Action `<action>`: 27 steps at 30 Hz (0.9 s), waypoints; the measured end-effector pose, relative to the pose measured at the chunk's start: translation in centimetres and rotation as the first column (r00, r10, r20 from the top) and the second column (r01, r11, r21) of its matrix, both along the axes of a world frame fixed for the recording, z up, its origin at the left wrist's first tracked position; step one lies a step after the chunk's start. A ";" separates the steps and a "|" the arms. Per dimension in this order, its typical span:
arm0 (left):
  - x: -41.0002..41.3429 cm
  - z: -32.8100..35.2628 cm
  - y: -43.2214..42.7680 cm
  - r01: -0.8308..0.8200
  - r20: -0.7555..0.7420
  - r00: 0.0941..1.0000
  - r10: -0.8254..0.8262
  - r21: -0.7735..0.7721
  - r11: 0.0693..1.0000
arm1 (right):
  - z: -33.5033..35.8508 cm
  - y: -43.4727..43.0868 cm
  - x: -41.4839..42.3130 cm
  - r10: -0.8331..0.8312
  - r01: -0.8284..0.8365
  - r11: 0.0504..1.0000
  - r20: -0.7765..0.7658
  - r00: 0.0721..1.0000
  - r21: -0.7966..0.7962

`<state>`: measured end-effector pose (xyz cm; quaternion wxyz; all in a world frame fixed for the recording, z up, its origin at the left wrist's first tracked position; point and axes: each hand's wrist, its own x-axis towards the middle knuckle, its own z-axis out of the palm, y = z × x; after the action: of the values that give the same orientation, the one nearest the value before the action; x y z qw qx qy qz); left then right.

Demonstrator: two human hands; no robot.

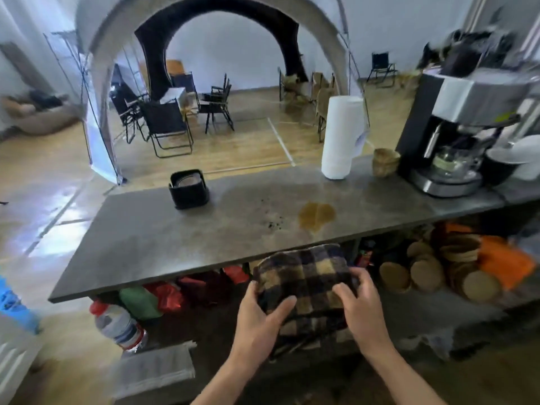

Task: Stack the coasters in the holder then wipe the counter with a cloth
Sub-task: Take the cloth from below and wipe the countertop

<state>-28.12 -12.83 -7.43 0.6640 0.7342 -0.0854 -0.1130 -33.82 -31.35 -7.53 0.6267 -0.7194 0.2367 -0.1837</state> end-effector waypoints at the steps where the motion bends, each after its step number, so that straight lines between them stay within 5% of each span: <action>1: 0.4 1.6 -1.6 0.032 0.038 0.999 -0.031 -0.009 0.999 | 1.6 -1.5 -0.1 -0.048 0.049 0.999 0.033 0.998 -0.024; 11: 8.5 10.7 -19.3 0.192 0.031 0.981 -0.191 -0.059 0.980 | 11.0 -18.8 7.0 -0.302 0.308 0.941 0.064 0.951 -0.140; 16: 13.4 9.7 -24.9 0.177 -0.059 0.983 -0.175 0.031 0.984 | 9.5 -25.1 12.6 -0.237 0.220 0.952 -0.058 0.970 -0.211; 19: 15.2 8.4 -26.3 0.133 -0.003 0.991 -0.136 0.231 0.964 | 7.5 -26.4 14.6 -0.176 0.100 0.937 -0.203 0.963 -0.334; 21: 15.7 7.4 -26.8 0.057 0.148 0.979 -0.142 0.468 0.882 | 6.3 -26.5 14.9 -0.210 0.049 0.861 -0.267 0.941 -0.507; 23: 15.8 6.9 -27.3 -0.146 0.375 0.910 -0.177 0.689 0.710 | 5.6 -26.8 14.8 -0.282 0.055 0.679 -0.191 0.940 -0.732; 25: 15.7 6.8 -28.4 -0.300 0.561 0.791 -0.246 0.705 0.643 | 5.6 -27.1 15.2 -0.212 0.055 0.503 -0.062 0.975 -0.863; 27: 15.5 6.6 -30.1 -0.287 0.621 0.668 -0.411 0.724 0.627 | 5.7 -27.3 16.0 -0.051 -0.079 0.439 -0.112 0.992 -0.895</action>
<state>-12.57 -42.92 -0.84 0.1804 0.9196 -0.3177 0.1447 -17.83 -58.67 -1.82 0.1360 -0.9537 0.1355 -0.2316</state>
